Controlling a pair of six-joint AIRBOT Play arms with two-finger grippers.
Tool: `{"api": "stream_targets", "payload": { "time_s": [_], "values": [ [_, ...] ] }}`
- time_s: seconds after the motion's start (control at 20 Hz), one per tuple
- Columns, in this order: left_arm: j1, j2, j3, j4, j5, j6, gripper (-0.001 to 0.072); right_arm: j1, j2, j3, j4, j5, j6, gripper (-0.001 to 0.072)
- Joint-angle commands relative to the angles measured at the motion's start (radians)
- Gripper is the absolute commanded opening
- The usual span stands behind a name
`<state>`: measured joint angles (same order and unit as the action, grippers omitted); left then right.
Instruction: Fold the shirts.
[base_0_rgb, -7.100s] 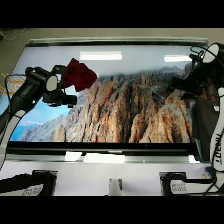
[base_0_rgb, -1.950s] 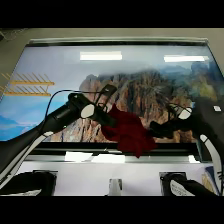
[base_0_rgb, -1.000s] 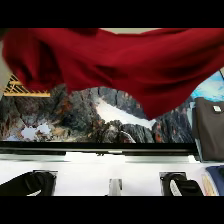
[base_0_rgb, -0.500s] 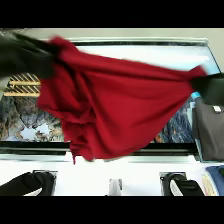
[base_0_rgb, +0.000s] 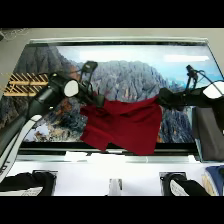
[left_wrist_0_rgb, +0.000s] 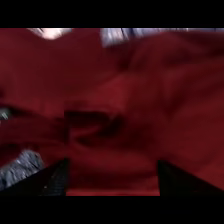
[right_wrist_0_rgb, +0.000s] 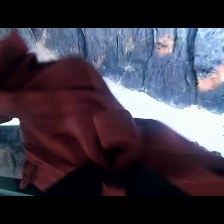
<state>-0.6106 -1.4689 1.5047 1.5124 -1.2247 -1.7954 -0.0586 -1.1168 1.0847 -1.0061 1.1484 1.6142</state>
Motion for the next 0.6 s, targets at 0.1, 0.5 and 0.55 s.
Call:
{"api": "stream_targets", "payload": {
  "time_s": [0.1, 0.5, 0.55],
  "values": [
    [0.117, 0.043, -0.006, 0.168, -0.317, 0.185, 0.0647, -0.002, 0.003, -0.006, -0.264, 0.087, -0.076, 0.0614],
    [0.336, 0.174, -0.492, -0.138, -0.089, 0.187, 0.0647, -0.001, 0.003, -0.303, -0.269, 0.221, -0.089, 0.0614],
    [0.332, 0.164, -0.525, -0.182, -0.045, 0.188, 0.0647, -0.001, 0.003, -0.335, -0.238, 0.242, -0.093, 0.0626]
  ]
}}
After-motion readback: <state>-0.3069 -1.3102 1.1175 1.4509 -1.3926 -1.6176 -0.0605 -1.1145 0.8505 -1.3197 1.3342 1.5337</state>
